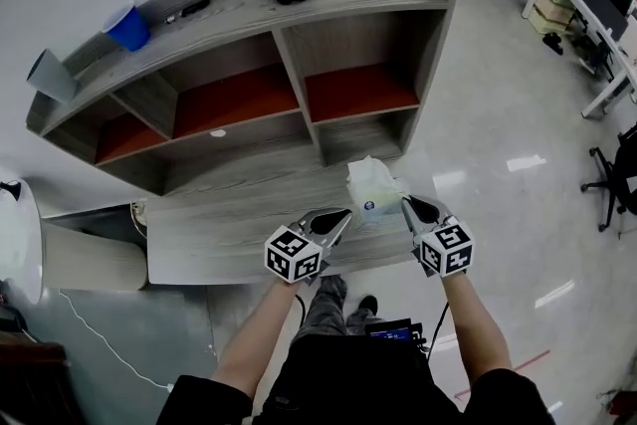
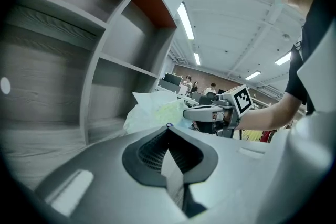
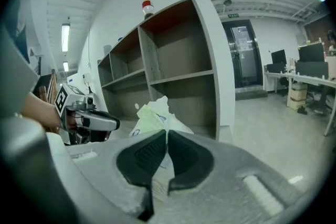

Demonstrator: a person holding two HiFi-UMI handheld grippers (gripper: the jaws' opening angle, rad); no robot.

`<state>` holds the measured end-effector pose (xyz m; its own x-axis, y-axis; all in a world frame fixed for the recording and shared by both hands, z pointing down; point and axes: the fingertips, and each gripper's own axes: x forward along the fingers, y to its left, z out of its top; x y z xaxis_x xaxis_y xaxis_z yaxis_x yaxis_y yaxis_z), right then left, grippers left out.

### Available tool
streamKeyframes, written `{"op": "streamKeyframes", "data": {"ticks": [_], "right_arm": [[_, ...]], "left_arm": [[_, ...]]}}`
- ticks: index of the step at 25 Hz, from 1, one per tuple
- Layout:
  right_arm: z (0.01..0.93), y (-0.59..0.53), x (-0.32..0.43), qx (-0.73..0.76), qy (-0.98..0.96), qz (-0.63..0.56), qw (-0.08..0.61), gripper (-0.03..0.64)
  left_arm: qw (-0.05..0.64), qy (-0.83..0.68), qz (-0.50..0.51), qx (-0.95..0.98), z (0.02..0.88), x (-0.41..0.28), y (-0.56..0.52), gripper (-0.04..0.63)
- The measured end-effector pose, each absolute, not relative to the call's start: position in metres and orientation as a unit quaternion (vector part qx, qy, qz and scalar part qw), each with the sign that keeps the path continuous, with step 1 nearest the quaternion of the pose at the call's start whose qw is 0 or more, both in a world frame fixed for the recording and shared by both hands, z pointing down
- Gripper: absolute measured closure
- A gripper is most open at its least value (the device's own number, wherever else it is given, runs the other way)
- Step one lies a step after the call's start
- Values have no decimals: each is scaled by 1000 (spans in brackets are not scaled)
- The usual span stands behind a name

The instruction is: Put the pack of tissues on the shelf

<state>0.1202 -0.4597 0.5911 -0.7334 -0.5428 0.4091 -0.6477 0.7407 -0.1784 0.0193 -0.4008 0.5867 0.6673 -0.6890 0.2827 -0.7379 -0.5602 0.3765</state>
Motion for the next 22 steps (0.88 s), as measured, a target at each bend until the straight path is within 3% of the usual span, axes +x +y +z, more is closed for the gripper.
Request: {"op": "streamKeyframes", "data": {"ticks": [22], "right_arm": [[663, -582, 66, 333, -920, 119, 171, 607]], "left_arm": [[221, -468, 54, 854, 647, -11, -503, 595]]}}
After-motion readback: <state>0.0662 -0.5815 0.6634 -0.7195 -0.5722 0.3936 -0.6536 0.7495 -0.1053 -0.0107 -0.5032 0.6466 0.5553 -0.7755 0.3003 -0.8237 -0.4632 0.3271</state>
